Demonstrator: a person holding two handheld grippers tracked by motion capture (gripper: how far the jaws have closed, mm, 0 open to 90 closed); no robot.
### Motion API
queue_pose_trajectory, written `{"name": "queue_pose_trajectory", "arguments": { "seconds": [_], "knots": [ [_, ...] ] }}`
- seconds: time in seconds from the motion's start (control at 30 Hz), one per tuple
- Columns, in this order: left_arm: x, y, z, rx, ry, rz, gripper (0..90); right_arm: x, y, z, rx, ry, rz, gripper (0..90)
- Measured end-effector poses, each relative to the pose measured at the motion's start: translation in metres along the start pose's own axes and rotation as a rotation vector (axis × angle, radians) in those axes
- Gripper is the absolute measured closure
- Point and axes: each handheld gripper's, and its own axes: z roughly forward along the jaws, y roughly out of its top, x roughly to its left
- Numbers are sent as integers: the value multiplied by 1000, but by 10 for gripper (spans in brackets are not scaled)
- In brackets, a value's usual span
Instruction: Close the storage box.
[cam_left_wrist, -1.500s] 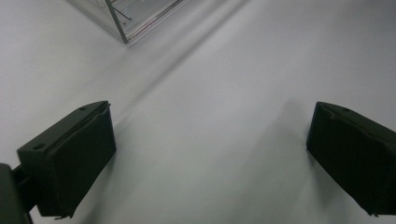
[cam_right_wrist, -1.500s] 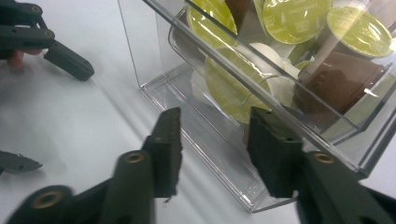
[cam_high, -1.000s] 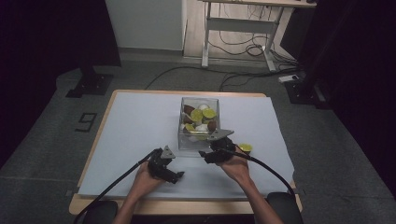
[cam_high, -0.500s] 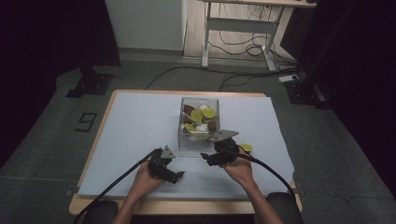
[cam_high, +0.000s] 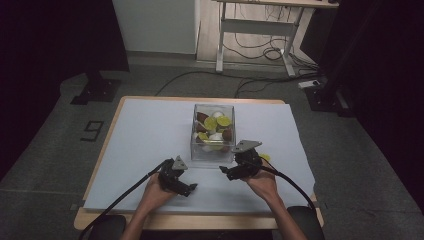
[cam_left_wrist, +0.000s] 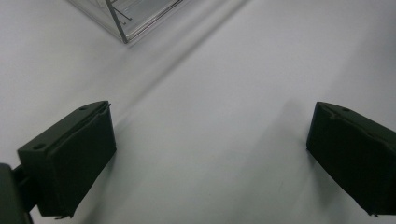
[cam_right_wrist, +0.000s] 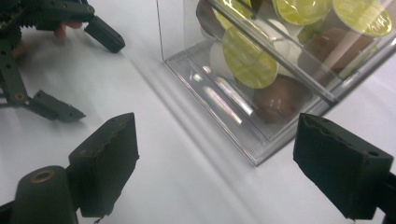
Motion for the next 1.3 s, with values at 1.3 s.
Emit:
{"name": "queue_pose_trajectory", "arguments": {
  "seconds": [1.3],
  "knots": [
    [0, 0, 0, 0, 1, 0, 9, -37, -24, -33, 8, -155, 66, 17]
  ]
}}
